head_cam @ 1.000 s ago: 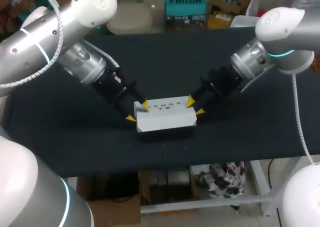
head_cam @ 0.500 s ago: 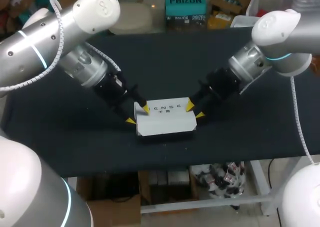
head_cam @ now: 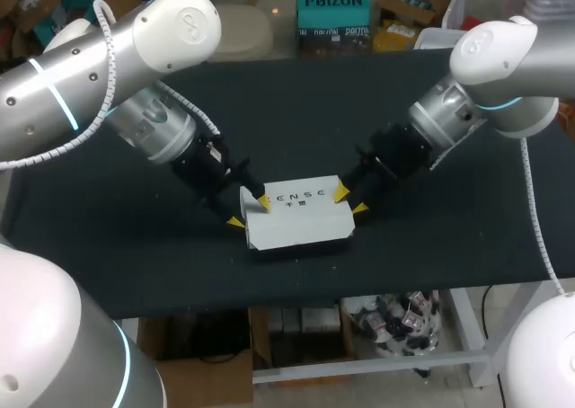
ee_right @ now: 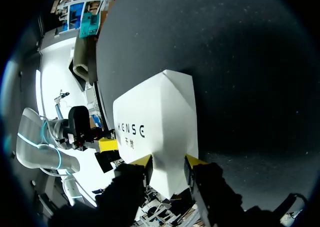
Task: Assemble the packaging by folding the flat box into shape, placing the metal phone stand inside, and closing the box properly
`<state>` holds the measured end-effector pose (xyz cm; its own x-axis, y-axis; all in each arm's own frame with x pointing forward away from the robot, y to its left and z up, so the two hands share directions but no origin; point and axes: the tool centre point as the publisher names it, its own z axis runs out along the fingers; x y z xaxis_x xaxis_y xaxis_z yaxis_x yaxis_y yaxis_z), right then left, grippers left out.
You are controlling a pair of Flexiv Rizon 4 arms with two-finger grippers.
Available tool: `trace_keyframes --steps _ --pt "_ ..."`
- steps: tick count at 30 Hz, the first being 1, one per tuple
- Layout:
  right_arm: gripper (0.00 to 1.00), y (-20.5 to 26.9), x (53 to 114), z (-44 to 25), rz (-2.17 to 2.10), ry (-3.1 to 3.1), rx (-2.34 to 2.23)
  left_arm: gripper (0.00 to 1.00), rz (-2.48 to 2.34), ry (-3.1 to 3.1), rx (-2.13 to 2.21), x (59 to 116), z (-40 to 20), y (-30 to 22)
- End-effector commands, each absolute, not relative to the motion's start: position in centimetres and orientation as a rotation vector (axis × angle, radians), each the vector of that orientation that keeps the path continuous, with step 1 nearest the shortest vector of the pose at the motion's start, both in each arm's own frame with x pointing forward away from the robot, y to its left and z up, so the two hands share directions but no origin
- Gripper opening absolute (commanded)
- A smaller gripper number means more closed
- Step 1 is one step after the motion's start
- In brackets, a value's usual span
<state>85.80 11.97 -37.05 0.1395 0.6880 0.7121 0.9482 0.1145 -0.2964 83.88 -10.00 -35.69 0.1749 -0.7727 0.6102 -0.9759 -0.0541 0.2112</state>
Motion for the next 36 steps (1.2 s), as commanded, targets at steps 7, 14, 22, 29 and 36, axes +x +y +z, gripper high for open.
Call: trace_keyframes --steps 7,14,22,29,36 --pt "0.42 13.3 85.5 -37.1 -0.403 -1.629 -1.644 0.68 0.446 -1.66 1.892 83.6 -35.9 -11.3" --pt "0.42 12.9 85.6 -37.0 -0.406 -1.624 -1.649 0.68 0.439 -1.669 1.899 83.5 -35.6 -11.2" --pt "0.42 12.7 85.6 -37.2 -0.401 -1.621 -1.656 0.71 0.424 -1.672 1.904 83.6 -35.7 -11.1" --pt "0.42 12.6 85.8 -36.8 -0.4 -1.614 -1.658 0.68 0.401 -1.651 1.894 83.9 -35.4 -11.0" --pt "0.42 12.8 85.9 -36.2 -0.395 -1.606 -1.65 0.64 0.361 -1.641 1.887 84.2 -34.8 -11.2"
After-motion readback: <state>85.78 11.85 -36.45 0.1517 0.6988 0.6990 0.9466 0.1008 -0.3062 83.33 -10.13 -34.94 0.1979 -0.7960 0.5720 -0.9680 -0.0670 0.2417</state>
